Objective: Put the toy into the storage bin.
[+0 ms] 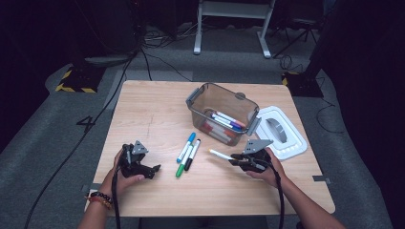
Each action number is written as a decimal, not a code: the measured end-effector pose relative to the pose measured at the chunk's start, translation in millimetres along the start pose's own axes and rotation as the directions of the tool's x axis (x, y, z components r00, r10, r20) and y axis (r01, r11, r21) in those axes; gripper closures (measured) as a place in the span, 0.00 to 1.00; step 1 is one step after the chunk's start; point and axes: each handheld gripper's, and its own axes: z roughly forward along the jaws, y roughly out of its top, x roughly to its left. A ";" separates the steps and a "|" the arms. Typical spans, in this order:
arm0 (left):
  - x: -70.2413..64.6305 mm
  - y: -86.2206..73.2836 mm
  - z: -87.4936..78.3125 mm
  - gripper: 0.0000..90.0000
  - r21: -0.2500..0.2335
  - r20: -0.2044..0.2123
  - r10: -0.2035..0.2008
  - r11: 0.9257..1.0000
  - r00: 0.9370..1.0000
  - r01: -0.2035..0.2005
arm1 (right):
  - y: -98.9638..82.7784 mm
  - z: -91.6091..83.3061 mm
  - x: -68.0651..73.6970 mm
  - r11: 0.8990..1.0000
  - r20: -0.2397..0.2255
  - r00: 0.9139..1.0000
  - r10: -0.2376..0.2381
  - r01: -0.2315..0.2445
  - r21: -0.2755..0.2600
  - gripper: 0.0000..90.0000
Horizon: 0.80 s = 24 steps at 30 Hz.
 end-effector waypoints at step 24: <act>0.0 0.0 0.0 0.01 0.000 0.000 0.000 1.000 1.000 0.000 | 59.1 -70.7 -4.9 0.986 0.031 0.997 -0.075 0.079 -0.146 0.83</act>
